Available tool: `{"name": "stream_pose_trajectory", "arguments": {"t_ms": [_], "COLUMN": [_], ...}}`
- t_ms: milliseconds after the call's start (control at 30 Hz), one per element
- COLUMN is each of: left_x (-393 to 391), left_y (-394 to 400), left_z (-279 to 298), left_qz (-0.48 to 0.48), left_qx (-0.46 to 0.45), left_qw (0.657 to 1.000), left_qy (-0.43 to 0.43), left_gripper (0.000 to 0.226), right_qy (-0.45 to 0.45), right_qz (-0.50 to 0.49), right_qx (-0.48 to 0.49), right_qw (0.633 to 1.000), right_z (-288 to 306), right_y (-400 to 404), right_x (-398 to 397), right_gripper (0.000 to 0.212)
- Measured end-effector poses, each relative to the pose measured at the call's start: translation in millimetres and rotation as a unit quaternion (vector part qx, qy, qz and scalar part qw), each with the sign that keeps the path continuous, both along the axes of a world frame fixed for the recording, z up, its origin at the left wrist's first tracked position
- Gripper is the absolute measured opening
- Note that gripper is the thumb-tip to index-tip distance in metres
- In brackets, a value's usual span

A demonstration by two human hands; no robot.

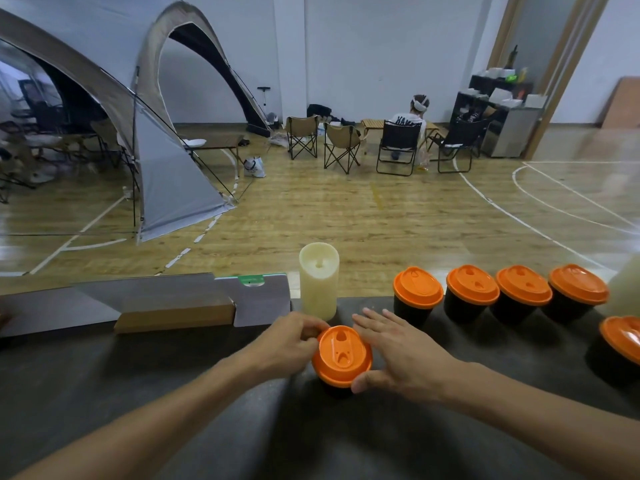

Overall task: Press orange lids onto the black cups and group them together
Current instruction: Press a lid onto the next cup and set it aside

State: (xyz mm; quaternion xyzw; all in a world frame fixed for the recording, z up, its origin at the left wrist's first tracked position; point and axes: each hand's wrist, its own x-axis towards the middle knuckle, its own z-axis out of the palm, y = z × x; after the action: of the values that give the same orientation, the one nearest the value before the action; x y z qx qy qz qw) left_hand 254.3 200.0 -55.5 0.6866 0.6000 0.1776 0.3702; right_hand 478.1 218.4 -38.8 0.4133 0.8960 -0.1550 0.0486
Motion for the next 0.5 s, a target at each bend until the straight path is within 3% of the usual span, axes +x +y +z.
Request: {"name": "stream_pose_trajectory", "arguments": {"t_ms": [200, 500], "left_x": [4, 18], "left_y": [29, 26], "left_z": [14, 14], "left_qz": [-0.035, 0.028], "left_qx": [0.049, 0.061], "left_qw": [0.993, 0.994], "left_qy": [0.105, 0.083], "left_gripper": [0.017, 0.023], "right_qy": [-0.002, -0.016], "right_qz": [-0.008, -0.003], "right_qx": [-0.012, -0.003], "right_qw": [1.000, 1.000], "right_z": [2, 5], "right_y": [1, 0], "right_x": [-2, -3], "right_gripper": [0.105, 0.103]}}
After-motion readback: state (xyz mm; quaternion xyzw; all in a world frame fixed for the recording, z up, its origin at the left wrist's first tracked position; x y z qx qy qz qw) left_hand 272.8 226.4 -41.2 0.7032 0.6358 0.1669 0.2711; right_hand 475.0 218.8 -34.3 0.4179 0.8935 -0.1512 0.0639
